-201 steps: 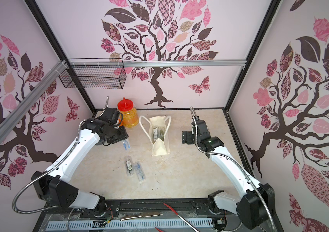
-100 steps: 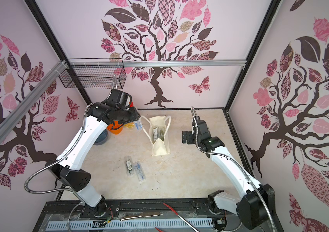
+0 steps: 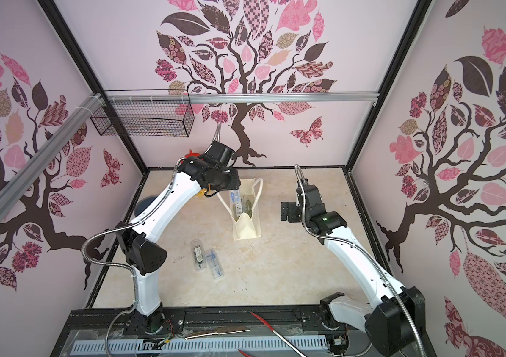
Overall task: Put the compass set into the canvas bag
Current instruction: Place the compass set in the canvas bag.
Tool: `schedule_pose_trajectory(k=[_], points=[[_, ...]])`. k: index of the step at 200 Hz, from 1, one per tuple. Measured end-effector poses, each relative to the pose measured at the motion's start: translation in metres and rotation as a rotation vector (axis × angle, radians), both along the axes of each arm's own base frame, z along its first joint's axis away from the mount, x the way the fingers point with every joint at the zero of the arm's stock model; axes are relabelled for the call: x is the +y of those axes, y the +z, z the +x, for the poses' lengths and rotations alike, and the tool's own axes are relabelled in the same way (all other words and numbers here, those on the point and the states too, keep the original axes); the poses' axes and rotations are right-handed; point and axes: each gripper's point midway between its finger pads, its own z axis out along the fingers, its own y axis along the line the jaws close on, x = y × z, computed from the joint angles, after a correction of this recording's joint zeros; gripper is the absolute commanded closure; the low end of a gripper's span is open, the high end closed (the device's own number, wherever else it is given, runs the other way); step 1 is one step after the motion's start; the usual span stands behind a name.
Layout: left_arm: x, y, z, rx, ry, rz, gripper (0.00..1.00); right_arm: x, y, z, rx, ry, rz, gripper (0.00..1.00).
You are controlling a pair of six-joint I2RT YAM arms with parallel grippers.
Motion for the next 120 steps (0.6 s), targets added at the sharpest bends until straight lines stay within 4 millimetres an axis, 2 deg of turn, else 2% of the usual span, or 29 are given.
schedule_pose_trajectory(k=[35,93,120], points=[[-0.013,-0.024,0.006,0.001,-0.028,0.063,0.55,0.0,-0.004,-0.002,0.009,0.002,0.001,0.0],[-0.017,-0.063,0.018,0.048,-0.02,0.115,0.55,0.001,-0.008,-0.003,0.02,0.006,0.001,0.0],[-0.019,-0.072,0.017,0.07,-0.019,0.119,0.55,0.001,-0.009,-0.004,0.023,0.01,0.003,0.0]])
